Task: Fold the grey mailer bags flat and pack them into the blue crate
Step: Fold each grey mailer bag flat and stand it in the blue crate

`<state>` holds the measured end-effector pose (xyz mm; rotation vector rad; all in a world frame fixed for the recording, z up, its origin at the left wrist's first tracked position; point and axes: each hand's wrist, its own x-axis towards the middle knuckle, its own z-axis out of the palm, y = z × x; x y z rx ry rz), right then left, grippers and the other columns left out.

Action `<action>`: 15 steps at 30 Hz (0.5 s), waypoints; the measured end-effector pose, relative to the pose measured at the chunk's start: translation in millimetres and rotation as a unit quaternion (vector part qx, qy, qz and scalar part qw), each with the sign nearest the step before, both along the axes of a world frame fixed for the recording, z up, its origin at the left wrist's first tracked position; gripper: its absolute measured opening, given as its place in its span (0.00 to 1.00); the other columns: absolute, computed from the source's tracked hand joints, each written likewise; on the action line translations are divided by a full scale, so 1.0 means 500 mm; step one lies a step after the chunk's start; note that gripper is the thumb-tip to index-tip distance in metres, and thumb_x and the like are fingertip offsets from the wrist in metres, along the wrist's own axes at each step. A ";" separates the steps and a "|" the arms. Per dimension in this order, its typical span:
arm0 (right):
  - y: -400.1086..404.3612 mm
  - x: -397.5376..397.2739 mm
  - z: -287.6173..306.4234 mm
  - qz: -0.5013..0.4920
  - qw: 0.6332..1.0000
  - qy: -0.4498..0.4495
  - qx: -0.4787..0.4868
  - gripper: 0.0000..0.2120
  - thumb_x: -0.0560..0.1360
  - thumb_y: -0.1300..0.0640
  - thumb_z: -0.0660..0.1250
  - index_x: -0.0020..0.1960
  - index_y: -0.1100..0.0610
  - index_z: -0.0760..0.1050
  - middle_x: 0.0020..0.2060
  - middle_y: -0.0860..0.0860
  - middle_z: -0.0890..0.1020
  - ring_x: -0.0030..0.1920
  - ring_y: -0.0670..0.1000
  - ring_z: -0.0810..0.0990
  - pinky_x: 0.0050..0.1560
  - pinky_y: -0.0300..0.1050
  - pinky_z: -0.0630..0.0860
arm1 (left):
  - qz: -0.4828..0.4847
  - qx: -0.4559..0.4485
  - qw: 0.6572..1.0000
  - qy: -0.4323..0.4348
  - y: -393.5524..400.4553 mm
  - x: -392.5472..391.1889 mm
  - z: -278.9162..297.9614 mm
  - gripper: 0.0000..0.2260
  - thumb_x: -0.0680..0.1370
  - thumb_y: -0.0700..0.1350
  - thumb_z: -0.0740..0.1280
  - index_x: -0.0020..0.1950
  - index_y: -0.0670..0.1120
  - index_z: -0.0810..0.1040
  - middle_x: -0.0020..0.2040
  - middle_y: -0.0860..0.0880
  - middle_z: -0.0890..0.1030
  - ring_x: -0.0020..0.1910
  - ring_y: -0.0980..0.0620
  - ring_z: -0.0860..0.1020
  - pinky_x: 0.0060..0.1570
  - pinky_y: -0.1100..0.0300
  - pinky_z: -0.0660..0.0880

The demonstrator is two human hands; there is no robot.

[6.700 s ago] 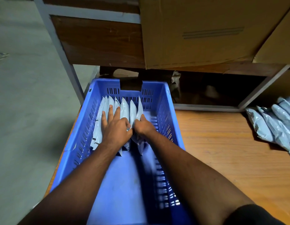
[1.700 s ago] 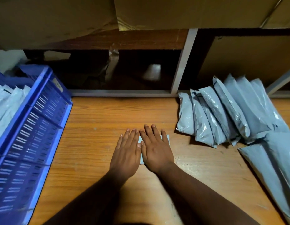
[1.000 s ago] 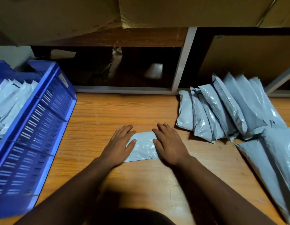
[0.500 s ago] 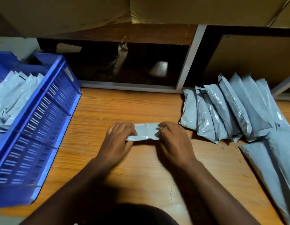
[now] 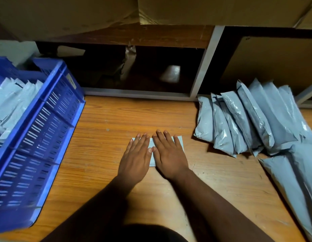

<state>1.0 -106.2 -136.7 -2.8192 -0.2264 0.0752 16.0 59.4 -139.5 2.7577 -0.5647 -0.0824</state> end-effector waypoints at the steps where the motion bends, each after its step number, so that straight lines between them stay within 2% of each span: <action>1: 0.000 -0.003 -0.006 -0.006 1.000 -0.006 0.003 0.27 0.87 0.46 0.44 0.83 0.53 0.58 0.83 0.51 0.58 0.83 0.55 0.52 0.82 0.57 0.46 | 0.000 0.005 1.000 -0.009 0.000 0.001 -0.003 0.28 0.86 0.57 0.41 0.82 0.45 0.60 0.82 0.49 0.60 0.82 0.52 0.52 0.81 0.50 0.50; 5: 0.006 0.000 -0.010 -0.015 0.999 -0.024 -0.019 0.26 0.87 0.48 0.46 0.82 0.54 0.60 0.82 0.52 0.60 0.83 0.56 0.54 0.81 0.59 0.50 | 0.000 0.013 0.999 -0.042 -0.008 0.007 -0.015 0.26 0.87 0.52 0.45 0.79 0.41 0.66 0.80 0.45 0.66 0.81 0.46 0.59 0.79 0.45 0.59; 9: 0.007 0.004 -0.018 -0.017 0.999 -0.025 -0.034 0.26 0.86 0.48 0.48 0.82 0.55 0.59 0.82 0.53 0.59 0.83 0.57 0.53 0.81 0.60 0.50 | 0.006 0.007 0.998 -0.058 -0.017 0.010 -0.027 0.24 0.86 0.49 0.48 0.78 0.40 0.69 0.78 0.43 0.68 0.79 0.43 0.63 0.78 0.43 0.61; 13: 0.009 0.005 -0.018 -0.012 1.000 -0.015 -0.021 0.26 0.86 0.48 0.47 0.83 0.54 0.59 0.83 0.52 0.59 0.83 0.57 0.53 0.81 0.59 0.49 | 0.000 0.013 0.999 -0.049 -0.013 0.010 -0.024 0.25 0.86 0.50 0.47 0.79 0.41 0.67 0.79 0.43 0.67 0.80 0.44 0.61 0.79 0.47 0.56; 15: 0.003 0.003 -0.019 -0.007 1.000 -0.007 -0.002 0.27 0.87 0.46 0.45 0.83 0.53 0.57 0.83 0.50 0.57 0.83 0.55 0.51 0.82 0.58 0.47 | -0.006 0.005 0.999 -0.033 -0.007 0.007 -0.020 0.27 0.86 0.53 0.44 0.81 0.43 0.63 0.81 0.45 0.62 0.82 0.47 0.57 0.81 0.49 0.52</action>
